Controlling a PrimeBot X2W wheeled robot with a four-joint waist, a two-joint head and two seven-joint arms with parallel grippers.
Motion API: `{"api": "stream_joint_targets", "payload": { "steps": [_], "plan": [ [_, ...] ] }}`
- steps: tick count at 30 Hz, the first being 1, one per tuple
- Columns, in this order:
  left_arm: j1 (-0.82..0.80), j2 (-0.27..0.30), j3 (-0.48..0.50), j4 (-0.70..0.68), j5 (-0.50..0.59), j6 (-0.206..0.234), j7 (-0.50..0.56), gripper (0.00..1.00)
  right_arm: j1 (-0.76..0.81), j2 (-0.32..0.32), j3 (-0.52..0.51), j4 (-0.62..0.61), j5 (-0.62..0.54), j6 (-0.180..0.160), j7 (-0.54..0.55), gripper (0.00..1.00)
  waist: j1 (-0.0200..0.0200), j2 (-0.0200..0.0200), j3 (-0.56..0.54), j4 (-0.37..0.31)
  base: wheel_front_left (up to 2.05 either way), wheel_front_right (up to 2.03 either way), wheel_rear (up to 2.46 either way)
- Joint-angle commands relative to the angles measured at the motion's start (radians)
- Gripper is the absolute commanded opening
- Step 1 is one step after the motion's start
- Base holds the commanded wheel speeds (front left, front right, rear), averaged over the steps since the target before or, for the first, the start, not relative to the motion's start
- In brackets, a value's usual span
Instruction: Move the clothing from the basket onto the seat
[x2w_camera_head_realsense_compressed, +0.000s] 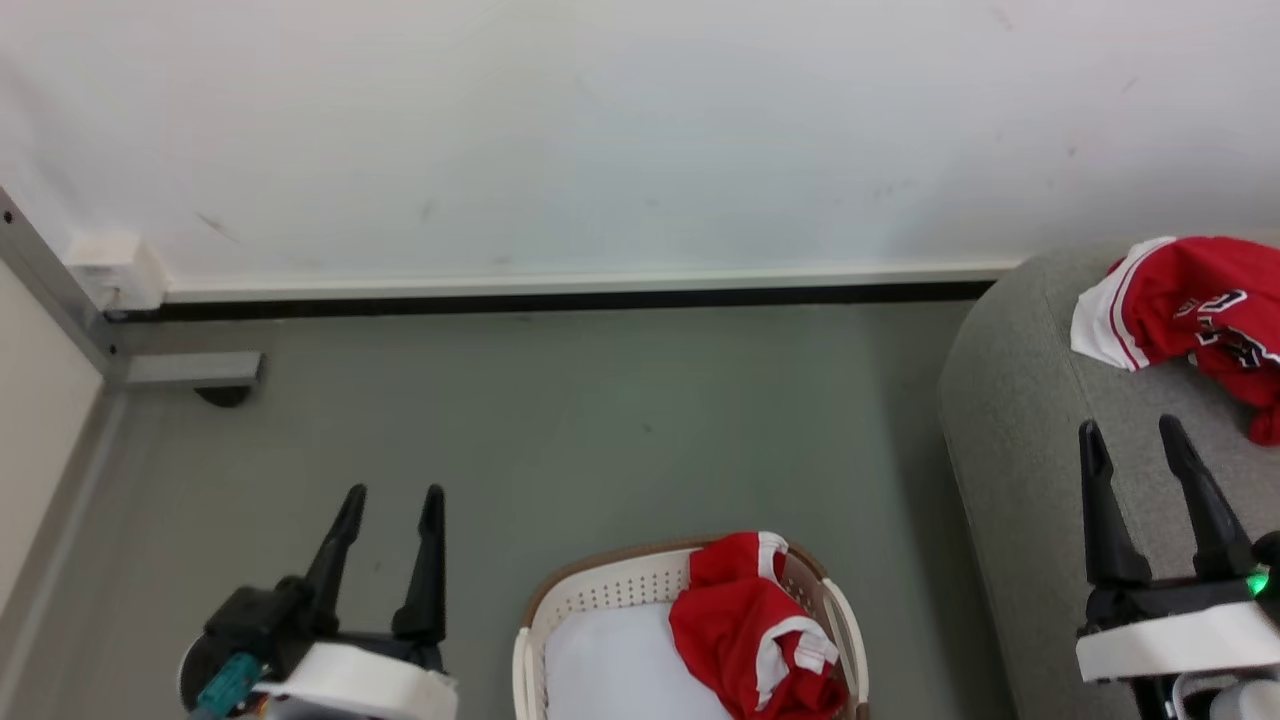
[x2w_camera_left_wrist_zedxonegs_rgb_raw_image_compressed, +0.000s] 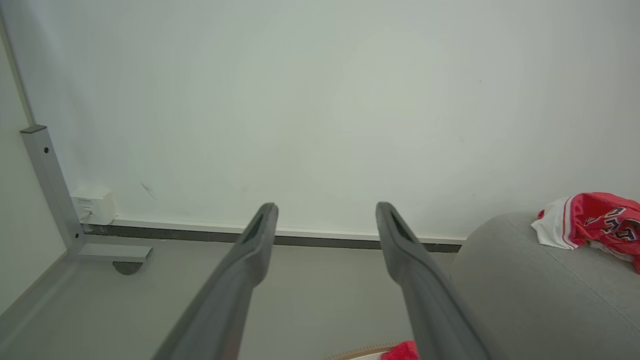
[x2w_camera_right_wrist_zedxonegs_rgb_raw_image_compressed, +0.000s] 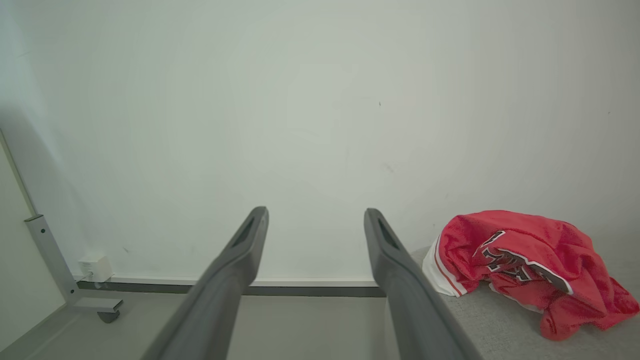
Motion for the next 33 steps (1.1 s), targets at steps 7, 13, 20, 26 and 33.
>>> {"api": "stream_joint_targets", "payload": {
  "steps": [7, 13, 20, 26, 33],
  "plan": [
    [-0.177, 0.009, -0.102, 0.114, 0.018, -0.010, 0.000, 1.00, -0.143, -0.014, -0.042, -0.036, 0.022, -0.002, -0.002, 1.00, 0.0000, -0.0001, 0.218, -0.078, 0.00, 0.00, 0.00],
    [-0.339, 0.056, -0.254, 0.245, -0.004, -0.011, 0.006, 1.00, -0.245, 0.001, -0.075, -0.086, 0.034, -0.002, -0.002, 1.00, 0.0000, -0.0001, 0.369, -0.142, 0.00, 0.00, 0.00],
    [-0.524, 0.116, -0.492, 0.398, -0.089, -0.010, 0.097, 1.00, -0.326, 0.039, -0.111, -0.150, 0.037, -0.002, -0.002, 1.00, 0.0000, -0.0001, 0.535, -0.209, 0.00, 0.00, 0.00],
    [-0.665, 0.153, -0.650, 0.524, -0.152, -0.010, 0.154, 1.00, -0.385, 0.092, -0.111, -0.202, 0.083, -0.002, -0.002, 1.00, 0.0000, -0.0001, 0.658, -0.284, 0.00, 0.00, 0.00],
    [-0.795, 0.184, -0.756, 0.663, -0.216, -0.010, 0.189, 1.00, -0.409, 0.112, -0.068, -0.249, 0.121, -0.002, -0.002, 1.00, 0.0000, -0.0001, 0.765, -0.372, 0.00, 0.00, 0.00]
  ]
}}
